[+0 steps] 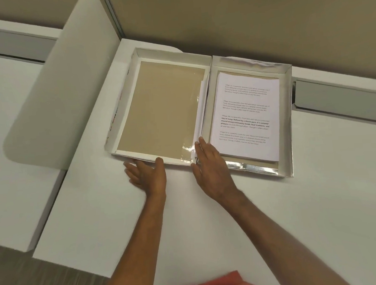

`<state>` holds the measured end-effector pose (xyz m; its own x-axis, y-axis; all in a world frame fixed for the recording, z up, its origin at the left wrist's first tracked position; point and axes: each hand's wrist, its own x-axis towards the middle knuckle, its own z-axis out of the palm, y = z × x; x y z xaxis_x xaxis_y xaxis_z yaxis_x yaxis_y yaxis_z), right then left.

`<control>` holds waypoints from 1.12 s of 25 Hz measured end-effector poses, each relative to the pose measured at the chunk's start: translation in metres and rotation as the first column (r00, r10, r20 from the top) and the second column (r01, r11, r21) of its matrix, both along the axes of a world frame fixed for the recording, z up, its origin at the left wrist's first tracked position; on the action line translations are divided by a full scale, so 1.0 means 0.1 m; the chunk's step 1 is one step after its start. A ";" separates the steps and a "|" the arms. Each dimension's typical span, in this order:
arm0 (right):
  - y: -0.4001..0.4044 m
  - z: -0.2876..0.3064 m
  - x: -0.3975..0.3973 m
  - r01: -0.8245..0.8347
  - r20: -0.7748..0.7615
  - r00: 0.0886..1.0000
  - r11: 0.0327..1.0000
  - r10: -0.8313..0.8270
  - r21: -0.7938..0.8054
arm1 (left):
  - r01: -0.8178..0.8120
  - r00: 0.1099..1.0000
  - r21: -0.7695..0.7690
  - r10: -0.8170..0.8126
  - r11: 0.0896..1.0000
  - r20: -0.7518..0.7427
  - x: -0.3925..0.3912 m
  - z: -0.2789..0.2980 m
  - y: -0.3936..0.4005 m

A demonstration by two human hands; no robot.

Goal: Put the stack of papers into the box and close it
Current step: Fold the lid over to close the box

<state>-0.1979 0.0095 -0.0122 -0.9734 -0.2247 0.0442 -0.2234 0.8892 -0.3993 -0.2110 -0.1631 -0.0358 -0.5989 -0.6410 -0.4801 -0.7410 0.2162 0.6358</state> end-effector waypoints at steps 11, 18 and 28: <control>0.05 -0.02 0.01 -0.025 0.081 0.996 1.000 0.024 0.013 | -0.058 0.846 0.276 0.194 0.959 -0.497 0.01 0.29 0.34; 0.15 -0.01 0.04 -0.009 0.220 0.974 0.986 0.046 -0.168 | 0.058 0.769 0.197 0.082 0.979 -0.634 0.16 0.44 0.51; 0.74 0.18 0.29 0.570 0.416 0.812 0.405 -0.409 -0.715 | 0.519 0.666 -0.256 -0.574 0.815 -0.477 0.28 0.41 0.91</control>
